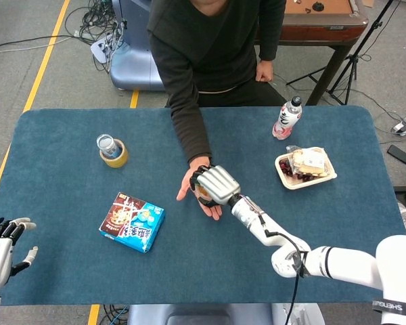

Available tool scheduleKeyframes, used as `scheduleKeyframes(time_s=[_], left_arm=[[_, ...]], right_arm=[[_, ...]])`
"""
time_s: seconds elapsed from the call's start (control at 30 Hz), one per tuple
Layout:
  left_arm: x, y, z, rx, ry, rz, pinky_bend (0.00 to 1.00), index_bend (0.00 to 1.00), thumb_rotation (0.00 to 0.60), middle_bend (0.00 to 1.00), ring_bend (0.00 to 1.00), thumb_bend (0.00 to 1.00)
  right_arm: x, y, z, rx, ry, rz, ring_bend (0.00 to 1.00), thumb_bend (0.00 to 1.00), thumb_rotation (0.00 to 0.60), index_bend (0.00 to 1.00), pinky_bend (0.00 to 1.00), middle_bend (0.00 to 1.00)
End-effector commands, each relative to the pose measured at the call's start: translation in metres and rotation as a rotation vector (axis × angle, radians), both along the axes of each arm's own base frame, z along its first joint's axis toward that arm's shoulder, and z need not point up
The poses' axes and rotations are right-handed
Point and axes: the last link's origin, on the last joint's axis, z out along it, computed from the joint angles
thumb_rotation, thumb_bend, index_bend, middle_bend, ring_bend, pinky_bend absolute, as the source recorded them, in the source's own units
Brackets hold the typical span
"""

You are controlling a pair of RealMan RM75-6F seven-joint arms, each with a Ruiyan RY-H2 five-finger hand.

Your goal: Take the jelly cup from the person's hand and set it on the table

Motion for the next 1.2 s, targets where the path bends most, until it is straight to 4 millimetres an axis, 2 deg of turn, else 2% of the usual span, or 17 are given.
scheduleKeyframes(time_s=[0.03, 0.17, 0.3, 0.47, 0.7, 0.93, 1.2], left_arm=[[0.001, 0.001, 0.0, -0.001, 0.0, -0.005, 0.11, 0.36, 0.6, 0.28, 0.23, 0.3], [0.002, 0.001, -0.001, -0.006, 0.0, -0.007, 0.11, 0.36, 0.6, 0.28, 0.23, 0.3], [0.002, 0.001, -0.003, -0.009, -0.001, -0.004, 0.11, 0.36, 0.6, 0.28, 0.23, 0.3], [0.003, 0.002, -0.005, -0.016, -0.002, -0.009, 0.11, 0.36, 0.6, 0.28, 0.23, 0.3], [0.004, 0.002, -0.007, -0.02, -0.001, -0.009, 0.11, 0.36, 0.6, 0.28, 0.23, 0.3], [0.005, 0.001, -0.009, -0.025, -0.001, -0.009, 0.11, 0.36, 0.6, 0.28, 0.23, 0.3], [0.004, 0.001, -0.008, -0.021, -0.001, -0.009, 0.11, 0.36, 0.6, 0.28, 0.23, 0.3]], right_arm=[[-0.008, 0.001, 0.019, -0.031, -0.024, -0.008, 0.22, 0.52, 0.6, 0.45, 0.59, 0.35], [-0.021, 0.001, 0.043, -0.067, -0.029, -0.03, 0.22, 0.52, 0.6, 0.45, 0.59, 0.35], [-0.048, 0.0, 0.067, -0.109, 0.018, -0.073, 0.23, 0.52, 0.6, 0.45, 0.61, 0.35], [-0.082, 0.0, 0.076, -0.123, 0.103, -0.132, 0.24, 0.52, 0.6, 0.46, 0.63, 0.35], [-0.116, 0.001, 0.067, -0.098, 0.167, -0.198, 0.24, 0.52, 0.6, 0.46, 0.63, 0.35], [-0.136, 0.001, 0.042, -0.052, 0.206, -0.218, 0.24, 0.51, 0.6, 0.46, 0.62, 0.35], [-0.147, 0.001, 0.019, -0.015, 0.218, -0.24, 0.2, 0.5, 0.6, 0.44, 0.49, 0.32]])
